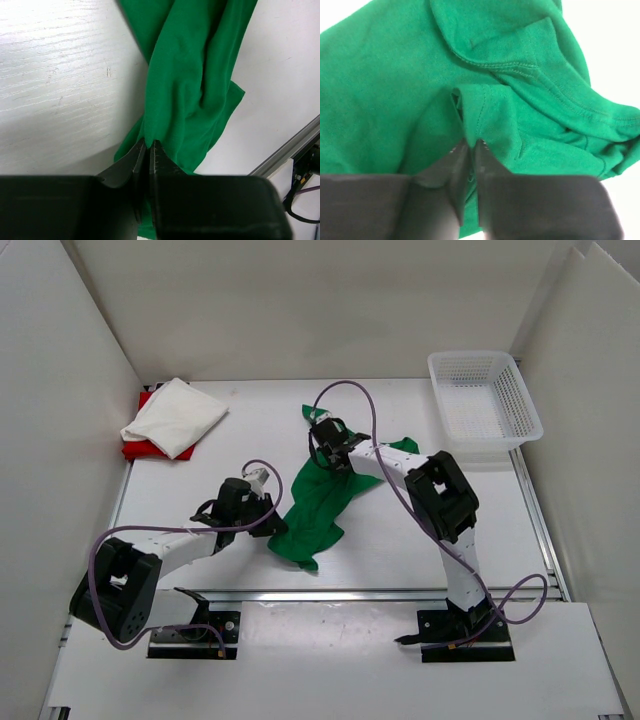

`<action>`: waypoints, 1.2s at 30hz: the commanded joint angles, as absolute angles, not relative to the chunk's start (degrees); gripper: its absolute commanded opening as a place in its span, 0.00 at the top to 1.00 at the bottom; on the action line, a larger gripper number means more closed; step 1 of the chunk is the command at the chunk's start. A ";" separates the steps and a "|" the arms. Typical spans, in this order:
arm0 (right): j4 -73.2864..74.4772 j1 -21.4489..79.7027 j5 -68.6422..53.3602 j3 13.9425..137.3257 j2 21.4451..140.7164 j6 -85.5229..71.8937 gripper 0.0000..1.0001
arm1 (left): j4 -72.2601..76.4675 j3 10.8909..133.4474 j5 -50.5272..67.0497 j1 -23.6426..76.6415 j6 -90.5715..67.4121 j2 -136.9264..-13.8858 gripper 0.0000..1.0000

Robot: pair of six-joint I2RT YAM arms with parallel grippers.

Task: Fold and stack the t-shirts
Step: Flatten out the tshirt

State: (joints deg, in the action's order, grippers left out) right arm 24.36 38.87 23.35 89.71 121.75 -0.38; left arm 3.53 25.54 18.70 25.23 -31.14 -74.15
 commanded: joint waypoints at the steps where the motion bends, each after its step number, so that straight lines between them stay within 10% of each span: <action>1: 24.52 39.72 26.36 93.25 119.89 -1.05 0.95 | 5.18 27.33 19.77 24.17 -31.81 -73.04 1.00; 21: 26.81 20.04 -14.66 111.00 84.12 -11.95 1.00 | 1.66 75.66 41.38 1.32 -45.78 -81.47 1.00; 27: 24.27 24.44 -17.13 93.29 70.51 -11.15 1.00 | 3.95 73.49 48.77 -6.23 -46.41 -79.89 0.94; 31: 13.64 25.22 -21.19 60.60 55.74 -18.36 1.00 | -3.77 69.26 47.64 -8.53 -38.34 -81.12 0.66; 36: 15.82 28.55 -16.77 32.14 42.12 -25.03 0.99 | -16.05 71.09 38.77 -6.51 -30.07 -85.34 0.07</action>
State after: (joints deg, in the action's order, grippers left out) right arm 15.88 26.44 -16.91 42.89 46.22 -18.87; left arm -6.09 69.06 43.27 -7.88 -37.12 -84.31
